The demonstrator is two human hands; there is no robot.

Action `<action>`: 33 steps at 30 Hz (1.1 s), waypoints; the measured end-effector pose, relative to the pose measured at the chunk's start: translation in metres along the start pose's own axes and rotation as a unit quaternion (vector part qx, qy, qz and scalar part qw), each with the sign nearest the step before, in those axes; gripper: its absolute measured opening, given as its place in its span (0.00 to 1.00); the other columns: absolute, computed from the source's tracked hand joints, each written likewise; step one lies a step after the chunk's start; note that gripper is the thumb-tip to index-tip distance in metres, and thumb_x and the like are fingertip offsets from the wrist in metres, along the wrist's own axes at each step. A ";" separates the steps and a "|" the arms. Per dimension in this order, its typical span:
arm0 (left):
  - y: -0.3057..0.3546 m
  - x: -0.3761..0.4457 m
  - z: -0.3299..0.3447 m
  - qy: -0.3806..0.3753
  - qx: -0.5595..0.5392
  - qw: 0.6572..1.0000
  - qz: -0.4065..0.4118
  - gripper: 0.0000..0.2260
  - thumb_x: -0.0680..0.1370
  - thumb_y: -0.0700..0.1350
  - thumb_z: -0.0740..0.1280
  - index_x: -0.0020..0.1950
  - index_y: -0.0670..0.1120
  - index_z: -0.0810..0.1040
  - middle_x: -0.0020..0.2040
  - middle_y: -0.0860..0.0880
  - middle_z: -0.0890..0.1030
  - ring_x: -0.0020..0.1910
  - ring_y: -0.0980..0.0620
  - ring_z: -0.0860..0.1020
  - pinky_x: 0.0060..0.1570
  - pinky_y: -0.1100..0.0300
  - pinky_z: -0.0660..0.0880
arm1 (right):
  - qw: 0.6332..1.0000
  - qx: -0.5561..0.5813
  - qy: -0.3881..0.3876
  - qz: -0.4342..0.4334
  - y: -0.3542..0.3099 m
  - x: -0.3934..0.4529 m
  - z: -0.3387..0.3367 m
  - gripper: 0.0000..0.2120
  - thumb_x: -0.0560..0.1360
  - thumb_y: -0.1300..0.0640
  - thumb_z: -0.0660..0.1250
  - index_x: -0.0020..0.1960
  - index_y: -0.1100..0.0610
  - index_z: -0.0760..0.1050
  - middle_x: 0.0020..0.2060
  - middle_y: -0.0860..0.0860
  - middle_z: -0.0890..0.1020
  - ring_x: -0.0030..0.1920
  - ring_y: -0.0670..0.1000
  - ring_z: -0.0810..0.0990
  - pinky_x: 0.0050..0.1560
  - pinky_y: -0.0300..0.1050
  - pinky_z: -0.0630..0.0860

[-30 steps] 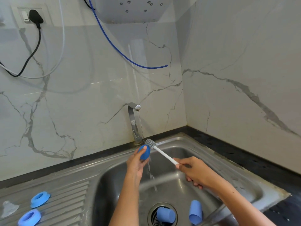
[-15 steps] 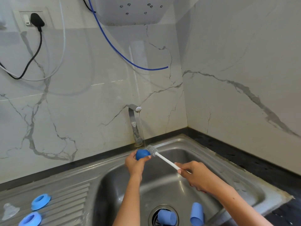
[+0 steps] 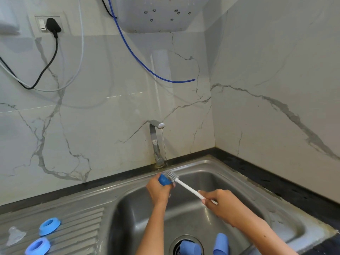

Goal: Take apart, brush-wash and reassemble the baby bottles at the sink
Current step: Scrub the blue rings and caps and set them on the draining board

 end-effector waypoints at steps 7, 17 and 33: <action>0.000 -0.005 0.011 -0.013 0.035 0.999 0.023 0.14 0.65 0.36 0.78 0.47 0.45 0.80 0.41 0.48 0.80 0.36 0.58 0.76 0.29 0.74 0.71 | 0.998 -0.042 0.051 -0.004 0.000 0.020 0.014 0.20 0.83 0.51 0.56 0.74 0.45 0.65 0.45 0.49 0.79 0.34 0.46 0.73 0.37 0.39 0.71; -0.036 0.020 0.015 -0.017 -0.490 0.816 -0.306 0.27 0.81 0.53 0.59 0.74 0.38 0.59 0.68 0.33 0.67 0.66 0.35 0.71 0.63 0.43 0.71 | 0.986 0.149 0.038 0.070 0.020 0.018 -0.005 0.12 0.81 0.50 0.60 0.61 0.39 0.75 0.26 0.49 0.71 0.18 0.44 0.63 0.20 0.36 0.62; -0.043 0.029 0.021 -0.056 -0.333 0.895 -0.292 0.20 0.82 0.47 0.59 0.68 0.35 0.68 0.46 0.40 0.76 0.40 0.46 0.76 0.38 0.54 0.74 | 0.998 0.059 -0.032 0.002 0.007 0.017 0.009 0.10 0.81 0.50 0.61 0.56 0.40 0.79 0.29 0.39 0.72 0.22 0.41 0.68 0.25 0.31 0.64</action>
Point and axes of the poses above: each hand's wrist, its own x-axis towards the middle knuckle, its own z-axis out of the palm, y = z × x, the point moved 5 cm from there along x, towards the middle knuckle
